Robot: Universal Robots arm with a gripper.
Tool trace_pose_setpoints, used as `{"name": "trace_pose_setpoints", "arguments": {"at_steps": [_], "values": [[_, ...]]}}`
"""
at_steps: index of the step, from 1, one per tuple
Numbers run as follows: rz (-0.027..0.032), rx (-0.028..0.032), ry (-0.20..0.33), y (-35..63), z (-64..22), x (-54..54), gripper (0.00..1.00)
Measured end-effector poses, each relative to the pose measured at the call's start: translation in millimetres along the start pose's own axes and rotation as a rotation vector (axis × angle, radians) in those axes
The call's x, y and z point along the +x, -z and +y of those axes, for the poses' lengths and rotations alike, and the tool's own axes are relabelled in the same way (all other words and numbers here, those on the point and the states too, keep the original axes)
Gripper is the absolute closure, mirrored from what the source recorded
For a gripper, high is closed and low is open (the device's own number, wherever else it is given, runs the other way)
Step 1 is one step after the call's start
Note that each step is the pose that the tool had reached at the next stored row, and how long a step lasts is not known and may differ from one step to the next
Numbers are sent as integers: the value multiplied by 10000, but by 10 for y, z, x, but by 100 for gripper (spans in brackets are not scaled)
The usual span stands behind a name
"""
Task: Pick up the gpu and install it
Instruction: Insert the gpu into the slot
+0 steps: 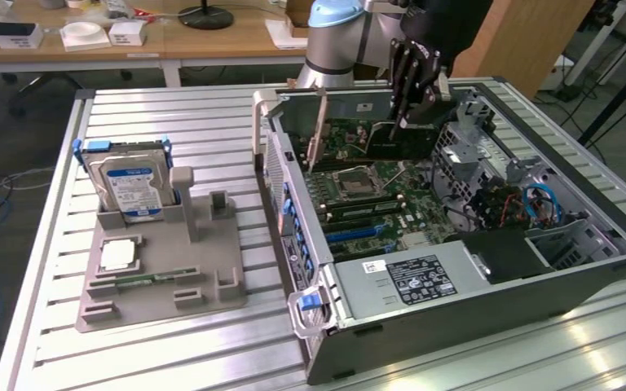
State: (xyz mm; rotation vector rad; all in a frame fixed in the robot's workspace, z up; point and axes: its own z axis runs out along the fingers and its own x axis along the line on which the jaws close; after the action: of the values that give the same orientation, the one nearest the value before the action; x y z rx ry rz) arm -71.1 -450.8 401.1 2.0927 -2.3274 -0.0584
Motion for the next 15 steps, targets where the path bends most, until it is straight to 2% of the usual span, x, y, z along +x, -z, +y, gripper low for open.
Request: {"name": "trace_pose_setpoints", "arguments": {"at_steps": [15], "values": [[9,-4,247,0,-1,0,74]]}}
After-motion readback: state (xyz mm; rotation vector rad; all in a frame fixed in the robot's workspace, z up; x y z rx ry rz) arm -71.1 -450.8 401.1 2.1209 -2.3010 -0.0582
